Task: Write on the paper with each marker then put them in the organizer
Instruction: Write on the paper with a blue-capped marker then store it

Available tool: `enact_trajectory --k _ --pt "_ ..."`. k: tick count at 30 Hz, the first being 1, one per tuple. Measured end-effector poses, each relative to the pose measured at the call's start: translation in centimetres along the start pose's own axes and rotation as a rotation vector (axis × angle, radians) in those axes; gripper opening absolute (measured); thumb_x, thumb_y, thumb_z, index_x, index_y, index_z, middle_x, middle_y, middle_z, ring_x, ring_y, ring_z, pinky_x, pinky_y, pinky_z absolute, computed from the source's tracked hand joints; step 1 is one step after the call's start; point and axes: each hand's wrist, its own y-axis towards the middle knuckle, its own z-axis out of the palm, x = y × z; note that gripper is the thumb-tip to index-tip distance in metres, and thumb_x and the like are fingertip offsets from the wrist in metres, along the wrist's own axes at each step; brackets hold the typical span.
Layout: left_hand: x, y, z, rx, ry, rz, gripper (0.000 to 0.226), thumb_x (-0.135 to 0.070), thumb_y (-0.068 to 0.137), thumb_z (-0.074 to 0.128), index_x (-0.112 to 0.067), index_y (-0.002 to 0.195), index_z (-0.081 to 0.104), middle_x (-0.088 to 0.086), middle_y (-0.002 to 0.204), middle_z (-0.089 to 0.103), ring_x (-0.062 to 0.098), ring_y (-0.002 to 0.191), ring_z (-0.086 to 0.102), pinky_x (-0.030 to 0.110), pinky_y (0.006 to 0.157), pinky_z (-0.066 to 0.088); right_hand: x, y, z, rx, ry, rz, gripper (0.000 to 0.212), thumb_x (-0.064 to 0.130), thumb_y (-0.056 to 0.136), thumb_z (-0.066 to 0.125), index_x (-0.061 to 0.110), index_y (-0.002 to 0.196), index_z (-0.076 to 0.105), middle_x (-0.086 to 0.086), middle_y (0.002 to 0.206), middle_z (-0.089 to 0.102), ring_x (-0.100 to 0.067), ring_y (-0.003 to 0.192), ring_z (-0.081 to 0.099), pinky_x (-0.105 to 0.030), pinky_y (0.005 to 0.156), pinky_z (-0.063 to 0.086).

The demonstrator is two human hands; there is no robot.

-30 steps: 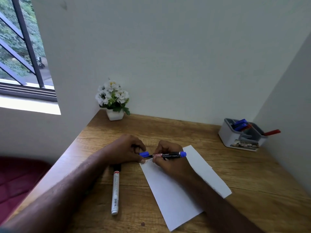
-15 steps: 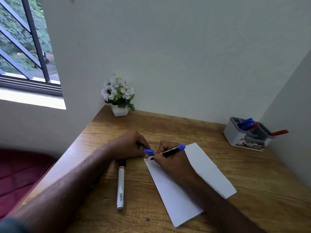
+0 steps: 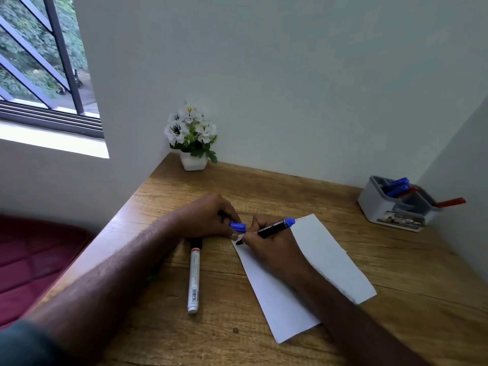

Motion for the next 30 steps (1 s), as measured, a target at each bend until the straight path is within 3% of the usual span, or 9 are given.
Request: enact_trajectory --k 5,14,19,22,25,27,30 --pt "0.24 0.00 -0.04 0.004 -0.014 -0.001 0.034 -0.034 0.077 0.080 -0.025 0.109 0.073 -0.010 0.087 0.066 0.008 0.081 0.059 0.027 0.074 0.048 0.42 -0.12 -0.05 0.012 -0.023 -0.017 0.037 0.007 0.082 0.076 0.010 0.057 0.049 0.002 0.055 0.046 -0.003 0.052 0.041 -0.012 0.052 0.032" --pt "-0.04 -0.04 -0.06 0.005 -0.006 0.008 0.034 -0.029 0.079 0.079 -0.022 0.112 0.072 -0.014 0.086 0.062 0.005 0.080 0.056 0.017 0.068 0.039 0.07 -0.02 0.09 0.014 -0.066 -0.041 0.038 0.007 0.083 0.075 0.010 0.057 0.048 0.006 0.053 0.045 -0.003 0.052 0.042 -0.013 0.052 0.033" --pt "0.00 -0.05 -0.07 0.012 -0.018 0.005 0.032 -0.029 0.080 0.078 -0.022 0.111 0.073 -0.010 0.088 0.065 0.010 0.084 0.059 0.027 0.074 0.049 0.03 0.12 0.16 0.003 -0.080 -0.016 0.037 0.012 0.083 0.074 0.016 0.059 0.047 0.013 0.050 0.046 -0.002 0.051 0.043 -0.013 0.051 0.035" --pt "-0.01 -0.08 -0.08 0.008 -0.023 0.006 0.034 -0.030 0.079 0.079 -0.021 0.111 0.073 -0.010 0.088 0.065 0.010 0.083 0.059 0.024 0.073 0.047 0.21 -0.01 0.14 0.010 -0.052 -0.033 0.036 0.021 0.076 0.074 0.015 0.057 0.045 0.013 0.050 0.044 -0.002 0.051 0.041 -0.012 0.050 0.033" --pt "0.02 -0.11 -0.05 0.008 -0.024 0.005 0.035 -0.031 0.078 0.080 -0.021 0.111 0.073 -0.007 0.090 0.067 0.011 0.083 0.059 0.020 0.069 0.045 0.51 -0.17 0.07 0.002 -0.021 -0.029 0.041 0.043 0.064 0.064 0.007 0.058 0.045 0.011 0.050 0.043 -0.003 0.050 0.040 -0.012 0.050 0.033" --pt "0.07 -0.09 -0.06 0.006 -0.026 0.006 0.035 -0.031 0.078 0.080 -0.021 0.111 0.073 -0.007 0.089 0.067 0.011 0.082 0.060 0.019 0.068 0.044 0.53 -0.17 0.04 0.001 0.002 -0.026 0.039 0.038 0.067 0.068 0.007 0.058 0.045 0.011 0.050 0.043 -0.003 0.050 0.039 -0.013 0.050 0.032" --pt "0.01 -0.06 -0.10 -0.001 -0.022 0.004 0.034 -0.029 0.078 0.080 -0.022 0.110 0.073 -0.009 0.087 0.066 0.008 0.080 0.058 0.016 0.067 0.042 0.22 -0.03 0.07 0.010 -0.050 -0.029 0.042 0.011 0.080 0.077 0.015 0.055 0.043 0.014 0.049 0.044 -0.003 0.050 0.041 -0.012 0.051 0.033"
